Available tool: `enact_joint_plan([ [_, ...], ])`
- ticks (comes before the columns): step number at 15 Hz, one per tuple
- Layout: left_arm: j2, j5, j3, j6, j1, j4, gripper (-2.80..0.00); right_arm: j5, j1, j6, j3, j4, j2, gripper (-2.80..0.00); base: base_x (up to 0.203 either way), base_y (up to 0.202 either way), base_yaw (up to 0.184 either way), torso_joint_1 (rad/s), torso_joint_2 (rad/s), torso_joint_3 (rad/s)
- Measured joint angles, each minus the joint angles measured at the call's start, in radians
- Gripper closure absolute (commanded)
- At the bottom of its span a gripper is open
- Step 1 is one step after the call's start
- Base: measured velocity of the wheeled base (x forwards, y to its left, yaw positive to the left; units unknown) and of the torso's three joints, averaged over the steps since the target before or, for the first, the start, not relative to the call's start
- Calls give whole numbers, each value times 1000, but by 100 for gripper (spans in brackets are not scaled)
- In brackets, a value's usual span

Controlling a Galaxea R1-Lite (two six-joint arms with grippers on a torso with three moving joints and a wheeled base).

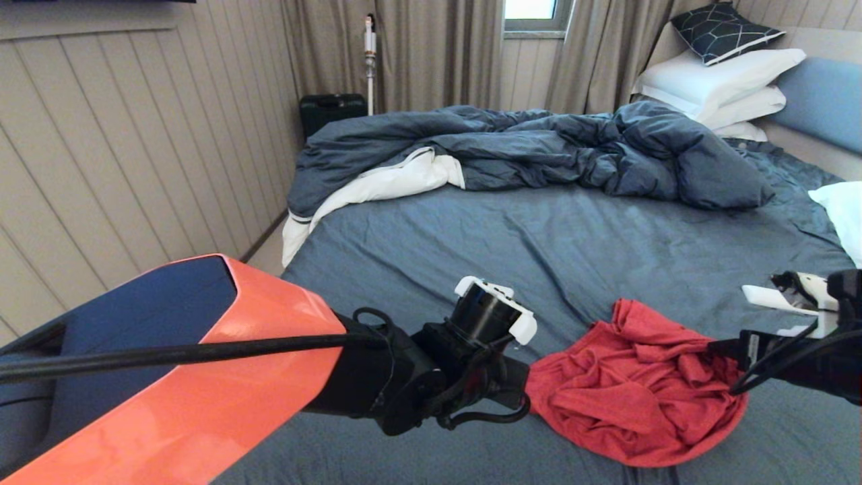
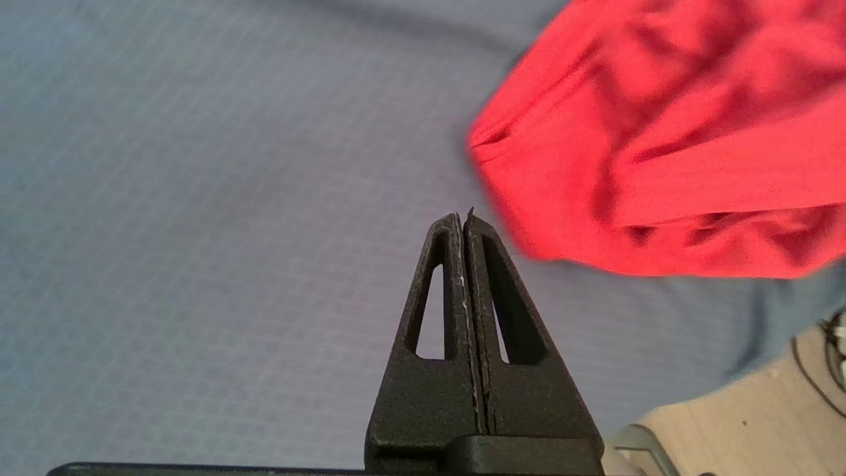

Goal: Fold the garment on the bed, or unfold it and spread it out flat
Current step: Unford the red T-shirt

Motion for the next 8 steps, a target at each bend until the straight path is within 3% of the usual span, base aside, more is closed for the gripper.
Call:
enact_joint_plan([
  [4,22,64,0,-1,7,-4,0,128,31,81,18,46,-56,-280,0,0,0,0,0,0],
  [8,39,51,1,-27,-1,17,0,131,140,129,-21,111,-68,-280,0,0,0,0,0,0],
])
